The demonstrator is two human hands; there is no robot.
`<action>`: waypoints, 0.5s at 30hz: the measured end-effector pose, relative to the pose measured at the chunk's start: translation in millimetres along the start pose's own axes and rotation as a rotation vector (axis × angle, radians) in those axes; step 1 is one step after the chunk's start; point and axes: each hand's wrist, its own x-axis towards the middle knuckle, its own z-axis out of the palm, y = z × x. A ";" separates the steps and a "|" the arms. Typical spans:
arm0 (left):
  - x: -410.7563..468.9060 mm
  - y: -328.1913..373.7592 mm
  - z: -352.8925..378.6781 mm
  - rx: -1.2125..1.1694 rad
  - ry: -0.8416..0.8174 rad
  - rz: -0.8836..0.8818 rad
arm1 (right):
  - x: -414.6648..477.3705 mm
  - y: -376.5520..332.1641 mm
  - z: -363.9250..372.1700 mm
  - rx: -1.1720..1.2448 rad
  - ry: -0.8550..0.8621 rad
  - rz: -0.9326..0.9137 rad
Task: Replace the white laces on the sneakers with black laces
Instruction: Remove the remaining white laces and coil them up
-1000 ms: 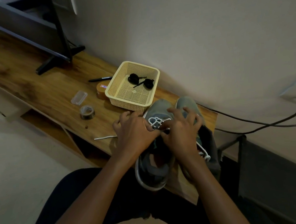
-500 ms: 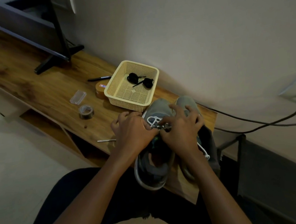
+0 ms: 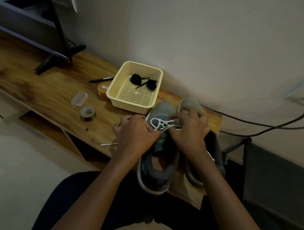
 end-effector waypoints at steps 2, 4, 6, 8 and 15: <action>-0.4 0.3 -0.2 0.000 -0.005 -0.001 | -3.3 -2.6 2.8 -0.085 -0.058 -0.103; -1.2 0.6 -0.4 -0.002 -0.011 0.001 | -6.0 -4.5 5.0 -0.171 -0.089 -0.159; -1.6 0.9 -0.4 -0.007 -0.010 -0.002 | -6.7 -4.0 6.0 -0.201 -0.089 -0.174; -1.2 1.0 -0.2 -0.008 -0.009 -0.009 | -5.9 -2.0 6.2 -0.181 -0.073 -0.183; 0.7 -0.9 0.9 -0.005 0.000 -0.015 | -1.9 -2.3 0.4 0.047 0.104 0.025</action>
